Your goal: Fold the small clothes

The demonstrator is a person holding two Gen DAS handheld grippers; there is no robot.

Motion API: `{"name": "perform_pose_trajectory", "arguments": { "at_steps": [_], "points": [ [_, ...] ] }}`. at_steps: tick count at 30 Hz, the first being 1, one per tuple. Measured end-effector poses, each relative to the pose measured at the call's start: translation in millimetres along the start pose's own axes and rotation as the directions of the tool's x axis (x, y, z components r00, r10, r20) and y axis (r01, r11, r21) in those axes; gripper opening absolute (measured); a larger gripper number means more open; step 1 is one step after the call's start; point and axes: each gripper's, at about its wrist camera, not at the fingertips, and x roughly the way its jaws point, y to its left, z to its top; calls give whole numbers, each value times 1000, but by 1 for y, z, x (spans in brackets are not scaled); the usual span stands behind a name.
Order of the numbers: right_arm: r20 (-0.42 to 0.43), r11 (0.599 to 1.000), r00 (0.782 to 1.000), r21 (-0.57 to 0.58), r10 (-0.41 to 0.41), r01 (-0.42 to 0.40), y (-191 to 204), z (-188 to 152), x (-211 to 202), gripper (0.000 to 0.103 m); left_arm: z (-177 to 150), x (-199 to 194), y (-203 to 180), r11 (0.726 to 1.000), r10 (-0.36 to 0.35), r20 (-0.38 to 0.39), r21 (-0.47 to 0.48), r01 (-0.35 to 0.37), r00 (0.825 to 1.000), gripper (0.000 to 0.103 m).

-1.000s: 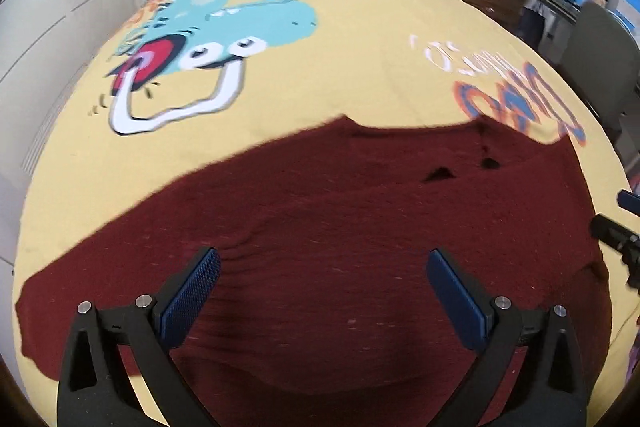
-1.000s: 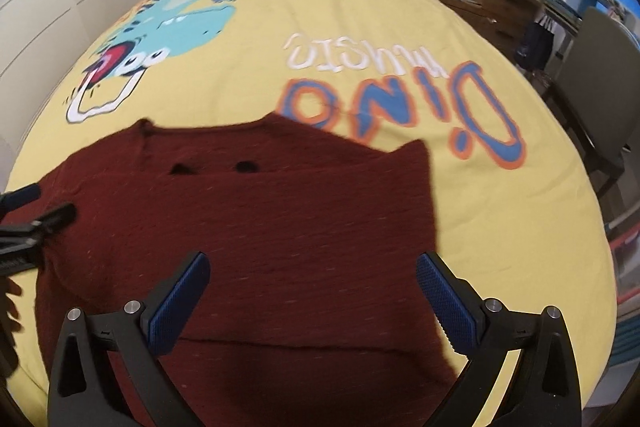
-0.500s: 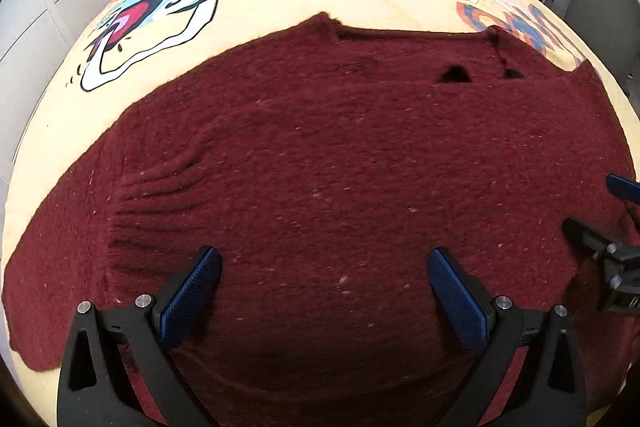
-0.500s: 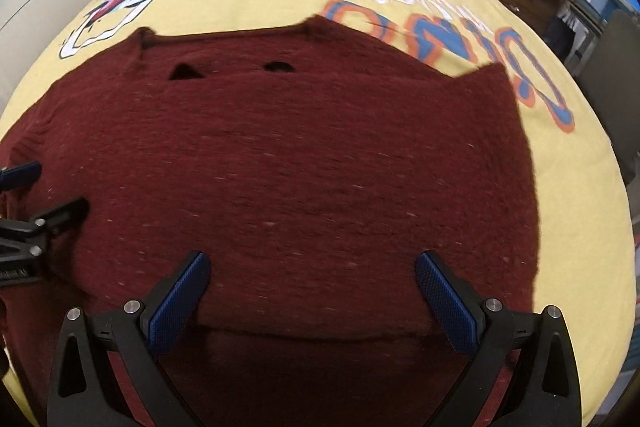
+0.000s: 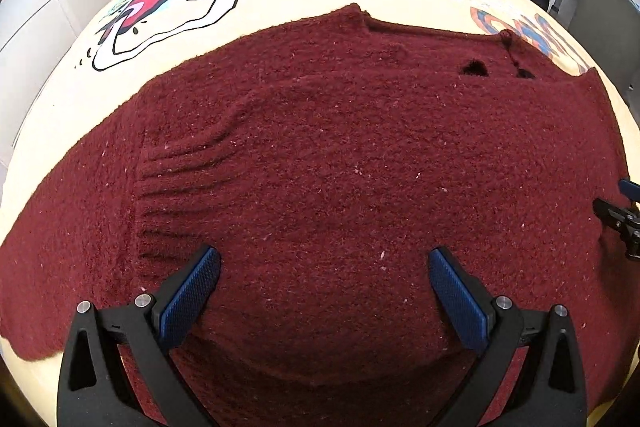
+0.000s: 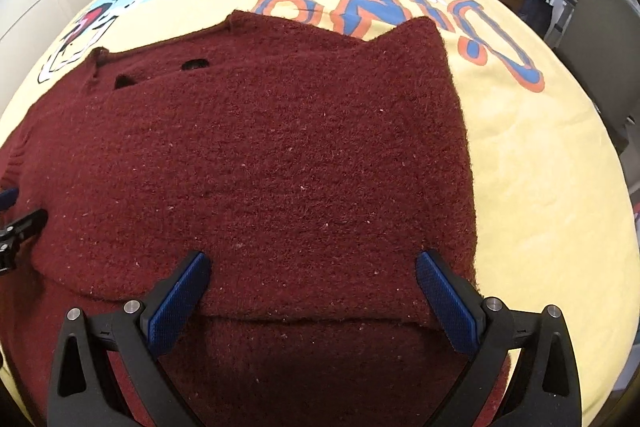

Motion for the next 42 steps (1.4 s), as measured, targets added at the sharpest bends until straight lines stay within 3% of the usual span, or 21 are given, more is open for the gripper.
{"name": "perform_pose_trajectory", "arguments": {
  "at_steps": [6,9,12,17,20,23,26,28,34,39,41,42],
  "points": [
    [-18,1000,1000,-16,-4,4,5,2,-24,102,3,-11,4,999,-45,-48,-5,45,998,102],
    [9,1000,1000,-29,6,-6,7,-4,-51,102,2,-33,14,997,-63,-23,-36,62,998,102],
    [23,1000,1000,-30,-4,5,7,-12,-77,102,-3,-63,34,996,5,39,-91,-1,999,102],
    [59,999,998,-10,-30,30,4,-25,-113,102,-20,-105,81,975,28,81,-223,-10,996,102],
    [97,998,993,8,-71,70,1,-36,-129,102,-35,-116,109,952,96,64,-297,-73,993,102],
    [96,997,992,16,-76,75,-1,-45,-136,102,-54,-118,140,919,112,30,-384,-92,993,102],
    [84,996,992,8,-92,92,-2,-52,-140,102,-71,-117,177,869,121,-12,-481,-112,993,102],
    [75,995,992,11,-100,100,-4,-56,-141,102,-85,-117,203,819,130,-39,-560,-130,991,102],
    [54,992,991,28,-121,120,-8,-62,-143,103,-117,-132,277,639,168,-35,-757,-136,985,102],
    [50,992,991,20,-123,122,-3,-60,-142,102,-139,-127,328,490,161,-70,-860,-141,984,102],
    [41,993,992,18,-118,118,-2,-60,-139,103,-147,-121,346,443,153,-92,-883,-152,984,102],
    [37,993,992,19,-120,120,-1,-60,-138,102,-149,-118,351,433,149,-108,-886,-163,983,102]
  ]
}}
